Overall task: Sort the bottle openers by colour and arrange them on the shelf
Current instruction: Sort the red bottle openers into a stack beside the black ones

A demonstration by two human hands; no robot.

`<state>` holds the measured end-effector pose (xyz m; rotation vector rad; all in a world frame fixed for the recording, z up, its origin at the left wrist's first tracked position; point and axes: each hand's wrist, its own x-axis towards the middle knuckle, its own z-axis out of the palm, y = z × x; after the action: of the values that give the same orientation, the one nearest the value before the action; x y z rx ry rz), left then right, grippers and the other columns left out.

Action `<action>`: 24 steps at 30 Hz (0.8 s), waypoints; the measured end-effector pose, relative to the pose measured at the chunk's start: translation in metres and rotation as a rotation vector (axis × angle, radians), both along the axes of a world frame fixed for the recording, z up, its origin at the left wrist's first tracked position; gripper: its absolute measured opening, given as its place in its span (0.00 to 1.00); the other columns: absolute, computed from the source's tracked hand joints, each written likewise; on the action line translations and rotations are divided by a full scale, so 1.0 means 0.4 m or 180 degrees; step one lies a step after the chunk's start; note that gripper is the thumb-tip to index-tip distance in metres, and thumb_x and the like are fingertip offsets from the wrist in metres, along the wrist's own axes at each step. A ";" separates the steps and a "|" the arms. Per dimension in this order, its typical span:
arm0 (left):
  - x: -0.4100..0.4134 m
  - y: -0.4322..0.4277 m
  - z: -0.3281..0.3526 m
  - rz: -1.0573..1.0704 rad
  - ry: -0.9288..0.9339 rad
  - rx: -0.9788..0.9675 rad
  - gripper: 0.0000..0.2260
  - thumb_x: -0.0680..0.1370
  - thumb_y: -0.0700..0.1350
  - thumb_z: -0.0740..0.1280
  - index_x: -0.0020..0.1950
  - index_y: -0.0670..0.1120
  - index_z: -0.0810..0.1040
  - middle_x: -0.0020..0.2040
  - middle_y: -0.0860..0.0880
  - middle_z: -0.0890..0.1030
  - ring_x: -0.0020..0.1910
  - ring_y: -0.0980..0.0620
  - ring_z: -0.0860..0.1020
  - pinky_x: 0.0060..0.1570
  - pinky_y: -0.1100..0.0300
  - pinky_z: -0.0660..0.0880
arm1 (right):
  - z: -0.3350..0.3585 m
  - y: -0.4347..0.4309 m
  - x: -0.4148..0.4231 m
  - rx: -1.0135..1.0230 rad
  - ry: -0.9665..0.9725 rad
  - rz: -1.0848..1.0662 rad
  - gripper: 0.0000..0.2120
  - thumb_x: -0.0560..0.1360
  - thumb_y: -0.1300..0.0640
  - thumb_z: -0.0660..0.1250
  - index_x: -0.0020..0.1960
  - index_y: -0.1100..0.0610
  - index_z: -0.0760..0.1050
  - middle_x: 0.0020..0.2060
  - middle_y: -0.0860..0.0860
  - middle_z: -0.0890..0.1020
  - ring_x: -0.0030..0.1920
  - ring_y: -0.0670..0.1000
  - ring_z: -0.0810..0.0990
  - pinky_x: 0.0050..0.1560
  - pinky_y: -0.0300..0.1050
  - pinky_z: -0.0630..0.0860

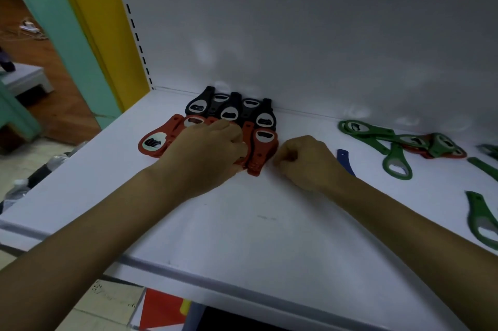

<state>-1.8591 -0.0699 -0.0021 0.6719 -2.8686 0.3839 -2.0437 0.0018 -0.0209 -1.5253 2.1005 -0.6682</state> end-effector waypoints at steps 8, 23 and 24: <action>-0.010 0.012 -0.014 -0.0127 0.0373 -0.0211 0.19 0.64 0.52 0.78 0.47 0.42 0.80 0.43 0.44 0.80 0.40 0.44 0.79 0.36 0.53 0.76 | -0.027 0.004 0.008 -0.0650 0.0305 0.0331 0.10 0.73 0.64 0.65 0.42 0.52 0.81 0.37 0.41 0.77 0.35 0.42 0.73 0.43 0.41 0.73; -0.036 0.009 -0.032 -0.0133 0.0398 -0.0147 0.16 0.70 0.48 0.72 0.55 0.42 0.80 0.50 0.43 0.81 0.49 0.42 0.79 0.48 0.47 0.76 | -0.039 -0.075 -0.022 -0.0606 -0.0075 -0.0098 0.15 0.71 0.59 0.70 0.57 0.55 0.72 0.36 0.39 0.73 0.36 0.38 0.71 0.34 0.27 0.68; -0.036 0.009 -0.033 -0.0136 0.0396 -0.0144 0.16 0.70 0.48 0.72 0.54 0.42 0.80 0.50 0.43 0.81 0.48 0.42 0.79 0.48 0.47 0.76 | -0.039 -0.074 -0.023 -0.0604 -0.0080 -0.0084 0.16 0.71 0.59 0.70 0.58 0.56 0.72 0.37 0.40 0.74 0.36 0.38 0.71 0.34 0.27 0.69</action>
<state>-1.8736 -0.0662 -0.0154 0.6036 -2.7435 0.3856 -2.0528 -0.0279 -0.0363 -1.5813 2.0916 -0.9142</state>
